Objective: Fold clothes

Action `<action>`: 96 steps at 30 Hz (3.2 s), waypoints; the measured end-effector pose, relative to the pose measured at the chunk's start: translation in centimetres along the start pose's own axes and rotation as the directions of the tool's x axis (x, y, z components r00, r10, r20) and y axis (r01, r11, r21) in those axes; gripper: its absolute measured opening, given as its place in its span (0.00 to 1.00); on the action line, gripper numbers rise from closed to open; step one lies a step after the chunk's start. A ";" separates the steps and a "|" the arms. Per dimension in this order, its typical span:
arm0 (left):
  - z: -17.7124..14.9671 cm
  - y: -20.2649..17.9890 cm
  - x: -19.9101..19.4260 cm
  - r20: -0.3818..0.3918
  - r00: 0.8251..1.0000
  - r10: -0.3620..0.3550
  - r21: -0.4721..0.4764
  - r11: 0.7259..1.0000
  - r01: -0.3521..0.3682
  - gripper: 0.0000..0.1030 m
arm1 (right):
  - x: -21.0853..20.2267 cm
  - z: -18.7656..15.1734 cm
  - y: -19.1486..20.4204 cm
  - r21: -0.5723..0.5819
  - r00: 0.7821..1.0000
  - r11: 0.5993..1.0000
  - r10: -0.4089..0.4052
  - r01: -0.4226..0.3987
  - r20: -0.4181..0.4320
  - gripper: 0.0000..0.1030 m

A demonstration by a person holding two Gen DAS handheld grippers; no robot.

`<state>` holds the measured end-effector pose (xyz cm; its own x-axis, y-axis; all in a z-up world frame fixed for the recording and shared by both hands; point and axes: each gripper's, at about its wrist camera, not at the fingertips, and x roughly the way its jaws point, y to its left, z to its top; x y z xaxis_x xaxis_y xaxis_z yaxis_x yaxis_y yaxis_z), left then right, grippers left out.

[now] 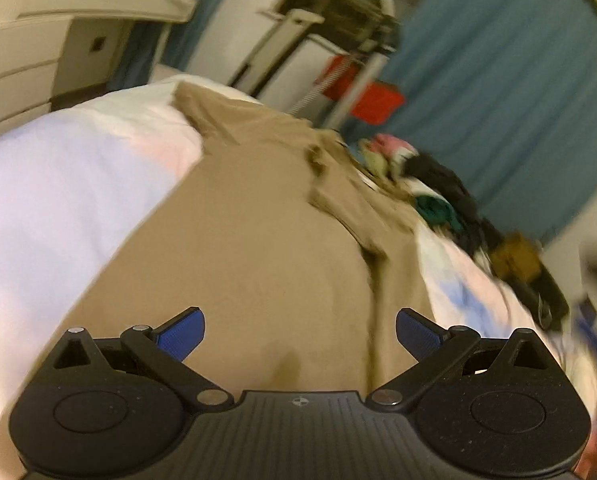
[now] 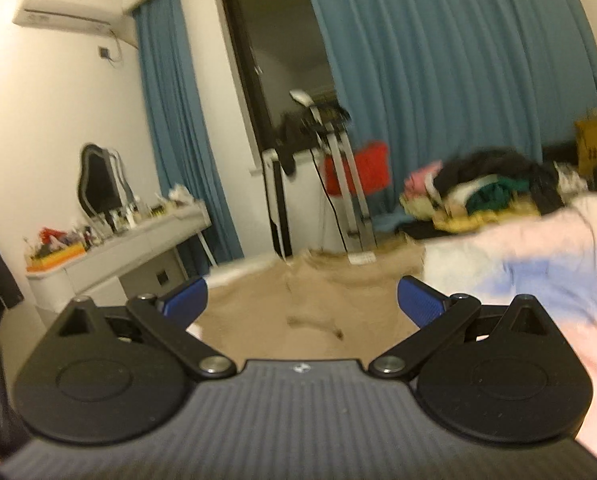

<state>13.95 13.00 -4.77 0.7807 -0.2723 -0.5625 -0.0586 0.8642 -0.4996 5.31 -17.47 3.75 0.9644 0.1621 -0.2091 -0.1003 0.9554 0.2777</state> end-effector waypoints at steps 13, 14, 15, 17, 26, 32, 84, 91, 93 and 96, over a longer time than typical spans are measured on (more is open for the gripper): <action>15.1 10.8 18.0 0.187 0.977 0.106 -0.205 0.977 -0.067 0.99 | 10.5 -4.9 -3.9 0.108 0.983 0.993 -0.017 0.037 -0.182 1.00; 16.1 10.8 19.0 0.202 0.971 0.126 -0.189 0.978 -0.088 0.99 | 11.4 -5.3 -3.9 0.113 0.980 0.993 -0.014 0.037 -0.199 1.00; 16.9 10.9 20.1 0.204 0.968 0.145 -0.183 0.977 -0.108 0.98 | 12.4 -5.7 -3.9 0.121 0.977 0.992 -0.014 0.041 -0.213 1.00; 18.6 11.0 22.0 0.209 0.962 0.176 -0.168 0.975 -0.142 0.94 | 13.1 -6.4 -3.8 0.145 0.979 0.988 -0.024 0.055 -0.203 1.00; 22.6 7.9 25.5 0.215 0.952 0.217 0.067 0.969 -0.236 0.05 | 14.0 -7.1 -3.8 0.169 0.985 0.985 0.013 0.017 -0.174 1.00; 23.4 -0.4 22.4 0.269 0.939 0.214 0.304 0.906 -0.294 0.05 | 11.9 -5.6 -3.0 0.152 0.993 0.988 0.023 -0.005 -0.116 1.00; -2.9 3.7 -12.6 0.199 0.965 0.170 0.191 0.959 -0.209 0.75 | 0.2 -8.3 5.0 -0.008 0.907 0.951 0.292 -0.309 -0.303 0.88; -1.4 9.1 -15.6 0.257 0.944 0.204 -0.038 0.979 -0.201 0.75 | 2.1 -12.2 14.4 -0.127 0.810 0.882 0.349 -0.454 -0.472 0.69; -1.1 10.4 -16.0 0.258 0.942 0.215 -0.097 0.976 -0.196 0.75 | 2.9 -13.4 16.9 -0.191 0.797 0.856 0.334 -0.480 -0.504 0.68; -0.9 12.3 -16.5 0.250 0.943 0.220 -0.173 0.968 -0.180 0.75 | 4.2 -15.3 19.5 -0.282 0.787 0.820 0.292 -0.499 -0.543 0.57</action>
<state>-0.20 27.72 -2.18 0.8786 0.0390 -0.4759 -0.3051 0.8126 -0.4965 3.63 5.66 -6.08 0.5969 0.5408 -0.5926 -0.6322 0.7719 0.0675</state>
